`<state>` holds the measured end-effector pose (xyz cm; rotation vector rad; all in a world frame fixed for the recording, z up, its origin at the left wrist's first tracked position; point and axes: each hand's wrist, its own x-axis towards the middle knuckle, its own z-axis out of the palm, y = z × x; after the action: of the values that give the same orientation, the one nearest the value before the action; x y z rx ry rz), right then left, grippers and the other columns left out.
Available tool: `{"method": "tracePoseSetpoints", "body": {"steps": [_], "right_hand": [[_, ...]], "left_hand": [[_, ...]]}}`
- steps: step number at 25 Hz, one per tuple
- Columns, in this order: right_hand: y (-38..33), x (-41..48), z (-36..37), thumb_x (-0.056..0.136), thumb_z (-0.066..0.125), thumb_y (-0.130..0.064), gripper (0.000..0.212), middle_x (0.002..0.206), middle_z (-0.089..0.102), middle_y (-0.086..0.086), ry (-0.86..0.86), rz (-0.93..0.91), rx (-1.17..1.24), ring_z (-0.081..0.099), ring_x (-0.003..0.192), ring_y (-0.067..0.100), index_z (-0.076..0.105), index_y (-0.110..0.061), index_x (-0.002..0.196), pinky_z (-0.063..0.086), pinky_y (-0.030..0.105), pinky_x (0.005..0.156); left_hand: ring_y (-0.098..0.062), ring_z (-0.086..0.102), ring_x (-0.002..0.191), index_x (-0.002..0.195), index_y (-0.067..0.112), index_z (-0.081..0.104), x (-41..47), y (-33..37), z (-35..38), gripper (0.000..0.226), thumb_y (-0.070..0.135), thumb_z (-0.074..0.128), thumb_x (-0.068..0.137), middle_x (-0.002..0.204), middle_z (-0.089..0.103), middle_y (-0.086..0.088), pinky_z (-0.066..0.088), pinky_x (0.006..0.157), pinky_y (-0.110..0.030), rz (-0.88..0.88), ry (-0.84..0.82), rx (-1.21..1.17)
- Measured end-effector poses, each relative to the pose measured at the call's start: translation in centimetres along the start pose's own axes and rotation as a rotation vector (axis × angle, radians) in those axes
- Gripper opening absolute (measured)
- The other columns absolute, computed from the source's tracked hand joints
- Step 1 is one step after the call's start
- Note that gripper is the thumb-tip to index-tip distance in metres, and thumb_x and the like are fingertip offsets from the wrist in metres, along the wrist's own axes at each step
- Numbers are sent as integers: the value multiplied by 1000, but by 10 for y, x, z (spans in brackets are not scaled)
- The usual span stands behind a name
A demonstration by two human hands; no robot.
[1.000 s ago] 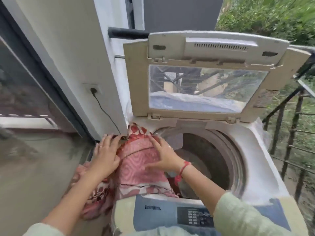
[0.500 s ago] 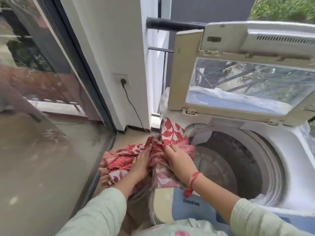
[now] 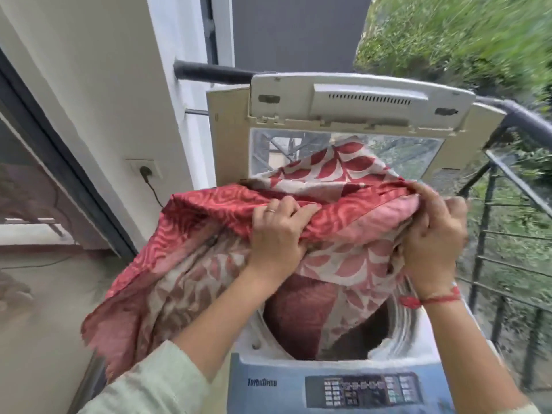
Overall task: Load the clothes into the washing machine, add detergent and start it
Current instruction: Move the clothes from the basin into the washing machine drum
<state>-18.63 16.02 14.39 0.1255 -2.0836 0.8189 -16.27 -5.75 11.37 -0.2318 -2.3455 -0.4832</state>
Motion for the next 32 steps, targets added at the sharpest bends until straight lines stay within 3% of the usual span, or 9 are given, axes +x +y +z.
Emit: {"method": "tracePoseSetpoints", "body": {"steps": [2,5,8,12,17,22,26,29,32], "right_hand": [[36,-14,2,83,43,7,43,92,47,17,-72,150,-93,43,80,12,64,-11,116,34,18,73],[86,-68,21,82,49,-10,49,123,51,19,-1048,107,-404,58,105,36,55,-27,127,48,33,88],[68,-103,42,87,54,-20,35,119,58,18,-1692,76,-541,55,113,35,58,-11,120,43,34,91],[-35,-109,101,87,59,-34,51,138,43,7,-1372,21,-101,43,128,27,48,-22,135,35,35,107],[-184,-139,201,66,53,-78,109,159,-6,8,-1512,-573,-297,-7,145,35,2,-31,150,-8,65,110],[-205,-190,247,93,41,-50,61,141,46,13,-1638,-844,-1017,33,135,38,40,-11,139,4,64,112],[-207,-179,223,93,45,-17,24,109,61,3,-1499,-861,-607,59,100,25,62,-17,109,37,39,89],[-183,-142,191,73,67,-8,31,95,59,1,-1163,-610,-213,60,76,22,69,-23,100,40,30,66],[-130,-93,144,63,66,4,49,94,57,3,-879,-155,92,58,80,24,69,-19,106,47,29,66]], "left_hand": [[-24,57,90,116,26,60,-5,28,39,45,13,46,75,96,58,-2,41,78,-39,11,-396,84],[-30,46,122,130,22,46,-44,16,69,48,33,58,84,126,52,-8,36,100,-46,-83,-1213,45],[-14,35,131,132,34,46,-73,-37,30,50,46,54,83,135,47,5,29,110,-42,-124,-996,-309],[-21,33,133,142,24,36,-117,-153,-47,66,38,52,79,141,39,-3,28,109,-38,-424,-456,-87],[-27,-6,146,145,27,-24,-214,-266,-40,125,37,75,68,158,-7,-7,9,116,-52,-710,-1079,234],[-25,-2,146,148,22,-17,-258,-277,2,117,33,73,73,158,-8,-6,9,115,-49,-821,-1189,113],[-23,16,144,151,17,8,-273,-251,30,93,43,63,81,157,14,-8,17,117,-40,-880,-1162,-80],[-22,57,115,126,31,54,-253,-223,30,64,44,74,66,127,60,-7,47,97,-37,-1065,-694,-351],[-25,62,98,117,25,60,-173,-198,14,47,18,74,73,108,68,-6,46,83,-28,-912,-172,-290]]}}
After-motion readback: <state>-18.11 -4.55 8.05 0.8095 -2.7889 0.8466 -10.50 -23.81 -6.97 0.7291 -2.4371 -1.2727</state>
